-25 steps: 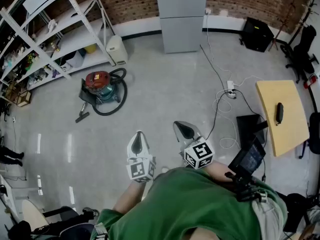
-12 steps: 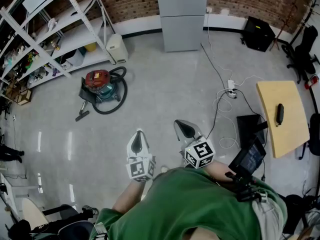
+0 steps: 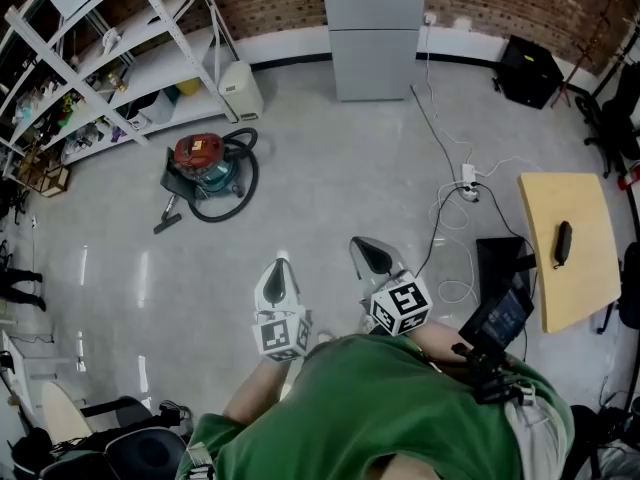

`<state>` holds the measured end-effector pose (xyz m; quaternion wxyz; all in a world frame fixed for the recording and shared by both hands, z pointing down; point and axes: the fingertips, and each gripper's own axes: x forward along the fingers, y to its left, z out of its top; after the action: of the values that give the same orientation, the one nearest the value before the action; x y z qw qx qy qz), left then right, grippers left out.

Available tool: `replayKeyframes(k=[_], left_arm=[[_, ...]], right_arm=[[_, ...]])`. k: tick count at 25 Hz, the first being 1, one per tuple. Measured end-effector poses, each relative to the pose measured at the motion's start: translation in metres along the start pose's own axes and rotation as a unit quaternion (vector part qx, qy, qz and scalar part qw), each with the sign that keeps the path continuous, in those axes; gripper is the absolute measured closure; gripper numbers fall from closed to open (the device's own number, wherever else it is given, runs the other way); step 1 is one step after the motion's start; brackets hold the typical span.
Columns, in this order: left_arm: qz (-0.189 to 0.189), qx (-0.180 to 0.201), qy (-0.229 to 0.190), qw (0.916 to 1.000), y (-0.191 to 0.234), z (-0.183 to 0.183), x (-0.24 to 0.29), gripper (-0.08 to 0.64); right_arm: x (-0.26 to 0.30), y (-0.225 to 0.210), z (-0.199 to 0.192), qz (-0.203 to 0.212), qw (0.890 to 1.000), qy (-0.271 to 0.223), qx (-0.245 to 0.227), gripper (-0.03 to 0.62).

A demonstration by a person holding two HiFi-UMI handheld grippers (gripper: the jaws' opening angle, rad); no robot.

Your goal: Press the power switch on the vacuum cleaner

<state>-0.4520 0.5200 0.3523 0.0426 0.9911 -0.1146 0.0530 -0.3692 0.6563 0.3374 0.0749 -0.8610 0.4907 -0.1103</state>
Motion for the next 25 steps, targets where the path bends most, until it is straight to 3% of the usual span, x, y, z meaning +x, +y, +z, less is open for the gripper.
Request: replayKeyframes(k=[13,25], left_arm=[[0.031,0.006,-0.004,0.9995,-0.044,0.001,0.039,0.552],[0.012,0.003,0.005,0.9999,-0.038,-0.004,0.087,0.552]], right_arm=[[0.003,-0.066,0.006,0.02,1.0,0.002,0.006,0.589],[0.032,-0.094,0.009,-0.002,1.0,0.002,0.012,0.589]])
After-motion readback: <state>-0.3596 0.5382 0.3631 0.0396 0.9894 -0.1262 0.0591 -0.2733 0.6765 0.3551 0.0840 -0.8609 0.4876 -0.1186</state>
